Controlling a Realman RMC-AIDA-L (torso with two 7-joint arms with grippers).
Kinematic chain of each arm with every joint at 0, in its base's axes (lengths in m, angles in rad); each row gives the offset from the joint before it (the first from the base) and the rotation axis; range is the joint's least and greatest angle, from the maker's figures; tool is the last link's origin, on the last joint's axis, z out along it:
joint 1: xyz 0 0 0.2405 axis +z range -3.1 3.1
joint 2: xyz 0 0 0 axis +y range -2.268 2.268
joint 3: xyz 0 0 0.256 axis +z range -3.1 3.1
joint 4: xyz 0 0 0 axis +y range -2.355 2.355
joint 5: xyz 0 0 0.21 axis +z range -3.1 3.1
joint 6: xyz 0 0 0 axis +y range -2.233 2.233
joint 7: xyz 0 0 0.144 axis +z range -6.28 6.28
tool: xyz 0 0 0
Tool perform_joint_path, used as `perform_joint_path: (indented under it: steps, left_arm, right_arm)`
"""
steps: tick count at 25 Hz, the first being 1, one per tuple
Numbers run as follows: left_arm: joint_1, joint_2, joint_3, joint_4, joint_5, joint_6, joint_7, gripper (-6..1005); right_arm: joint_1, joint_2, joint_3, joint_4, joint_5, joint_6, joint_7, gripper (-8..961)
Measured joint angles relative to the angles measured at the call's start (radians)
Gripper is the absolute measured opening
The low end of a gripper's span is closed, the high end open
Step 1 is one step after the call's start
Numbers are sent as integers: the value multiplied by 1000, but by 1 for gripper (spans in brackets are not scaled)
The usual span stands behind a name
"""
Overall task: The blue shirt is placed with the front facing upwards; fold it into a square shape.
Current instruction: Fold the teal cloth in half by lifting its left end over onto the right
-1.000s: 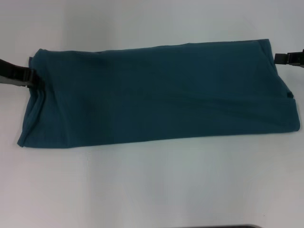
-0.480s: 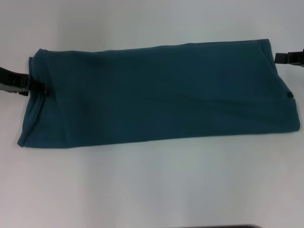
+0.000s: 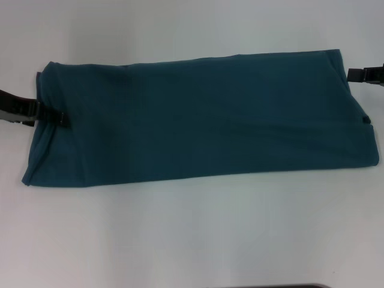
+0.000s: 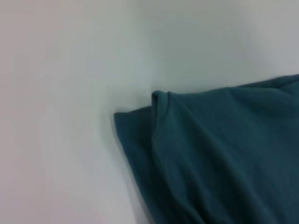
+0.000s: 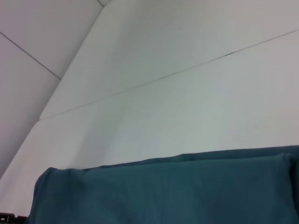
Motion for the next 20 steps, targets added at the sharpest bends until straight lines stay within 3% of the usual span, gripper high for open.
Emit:
perform_joint_path:
  steps: [20]
  left_arm:
    - [-17,-10,17,-1,-10,28,15,780]
  right_arm:
    - [-3,0,-1,0,0,2,0,10]
